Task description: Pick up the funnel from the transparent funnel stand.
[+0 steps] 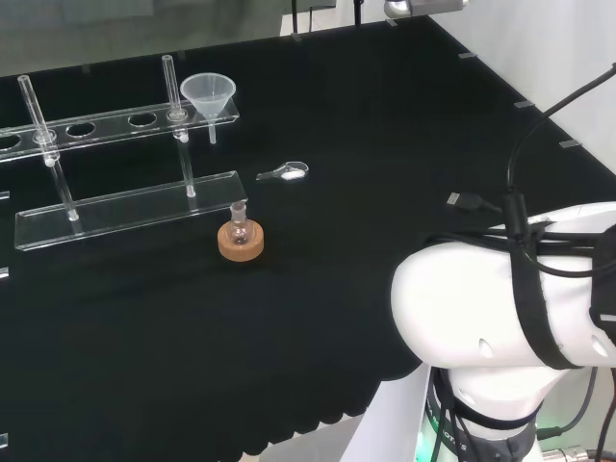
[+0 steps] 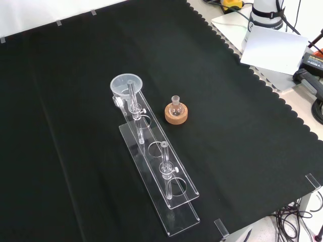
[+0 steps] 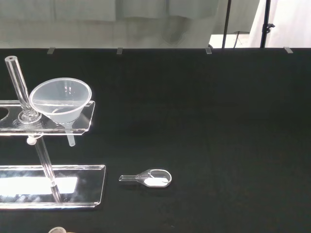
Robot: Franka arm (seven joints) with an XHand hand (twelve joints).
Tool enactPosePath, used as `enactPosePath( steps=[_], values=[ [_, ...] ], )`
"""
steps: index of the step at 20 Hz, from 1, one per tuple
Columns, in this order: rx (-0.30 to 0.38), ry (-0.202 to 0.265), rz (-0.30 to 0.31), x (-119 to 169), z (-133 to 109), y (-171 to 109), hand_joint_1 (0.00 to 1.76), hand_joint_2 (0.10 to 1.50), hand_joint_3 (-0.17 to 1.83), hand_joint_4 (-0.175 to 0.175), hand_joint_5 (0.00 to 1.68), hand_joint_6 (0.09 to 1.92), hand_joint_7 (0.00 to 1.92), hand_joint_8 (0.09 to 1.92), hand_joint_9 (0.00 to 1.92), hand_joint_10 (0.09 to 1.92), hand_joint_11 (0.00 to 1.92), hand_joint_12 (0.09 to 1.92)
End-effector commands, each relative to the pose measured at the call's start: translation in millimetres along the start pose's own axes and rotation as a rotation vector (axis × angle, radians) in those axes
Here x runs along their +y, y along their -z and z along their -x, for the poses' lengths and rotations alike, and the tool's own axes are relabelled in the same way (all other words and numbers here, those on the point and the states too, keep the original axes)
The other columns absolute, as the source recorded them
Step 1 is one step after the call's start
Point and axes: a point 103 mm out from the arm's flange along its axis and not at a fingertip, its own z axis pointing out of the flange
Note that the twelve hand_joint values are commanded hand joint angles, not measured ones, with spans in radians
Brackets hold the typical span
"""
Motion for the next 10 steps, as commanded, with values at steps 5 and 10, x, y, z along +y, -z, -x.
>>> enactPosePath(
  steps=[5,10],
  values=[
    [-0.008,-0.019,0.018,1.5,2.3,0.6,0.0,1.21,0.43,0.015,0.21,0.1,0.03,0.53,0.18,0.62,0.15,1.32],
    [-0.006,-0.04,0.017,5.6,5.4,-0.4,0.0,1.23,0.39,0.015,0.22,0.09,0.03,0.52,0.19,0.62,0.15,1.33]
  ],
)
